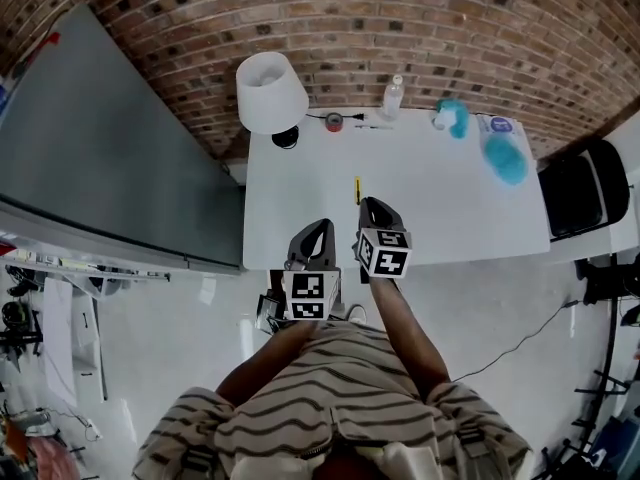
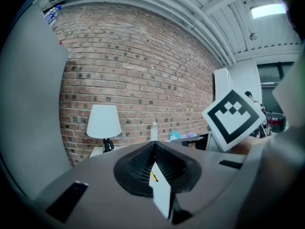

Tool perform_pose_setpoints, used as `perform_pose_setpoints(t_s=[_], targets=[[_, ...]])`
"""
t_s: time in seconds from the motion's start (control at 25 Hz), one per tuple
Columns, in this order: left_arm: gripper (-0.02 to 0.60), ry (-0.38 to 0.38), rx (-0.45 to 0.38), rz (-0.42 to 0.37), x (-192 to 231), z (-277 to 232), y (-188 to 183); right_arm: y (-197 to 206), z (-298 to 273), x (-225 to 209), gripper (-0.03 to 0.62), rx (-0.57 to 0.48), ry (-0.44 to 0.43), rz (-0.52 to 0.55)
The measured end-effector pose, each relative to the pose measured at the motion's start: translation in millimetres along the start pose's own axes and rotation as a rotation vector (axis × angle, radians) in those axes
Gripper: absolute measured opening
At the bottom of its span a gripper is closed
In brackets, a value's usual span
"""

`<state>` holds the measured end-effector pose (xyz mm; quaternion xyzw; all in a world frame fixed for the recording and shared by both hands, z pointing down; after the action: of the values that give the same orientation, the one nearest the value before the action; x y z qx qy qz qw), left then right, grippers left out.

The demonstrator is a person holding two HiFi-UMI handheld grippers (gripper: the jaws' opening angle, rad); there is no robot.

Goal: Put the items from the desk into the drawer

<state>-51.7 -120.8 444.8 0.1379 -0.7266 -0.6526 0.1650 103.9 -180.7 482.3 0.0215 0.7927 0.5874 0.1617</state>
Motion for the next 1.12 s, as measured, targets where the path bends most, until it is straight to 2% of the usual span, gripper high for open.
perform_pose_setpoints(t_s=[0.24, 0.36, 0.68, 1.12], targets=[[0.008, -0.015, 0.018, 0.002, 2, -5, 5, 18, -21, -13, 0.018, 0.062, 0.013, -0.040], [0.008, -0.021, 0.026, -0.001, 2, -6, 7, 27, -30, -19, 0.056, 0.096, 0.018, -0.060], [0.008, -0.030, 0.033, 0.002, 0, -10, 8, 44, -59, -35, 0.097, 0.175, 0.035, -0.060], [0.008, -0.014, 0.039, 0.013, -8, -18, 6, 74, -103, -48, 0.104, 0.275, 0.062, -0.034]])
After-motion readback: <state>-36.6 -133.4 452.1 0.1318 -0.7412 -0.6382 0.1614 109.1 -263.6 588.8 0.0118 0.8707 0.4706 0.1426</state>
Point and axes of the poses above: the fingertips, and each gripper's own axes: z backward along the fingers, x to its left, y out of its underside, the point moved 9 cm from there along z, backward along the fingers, and after that the axes turned 11 degrees about -x, right-handed, at the moved point
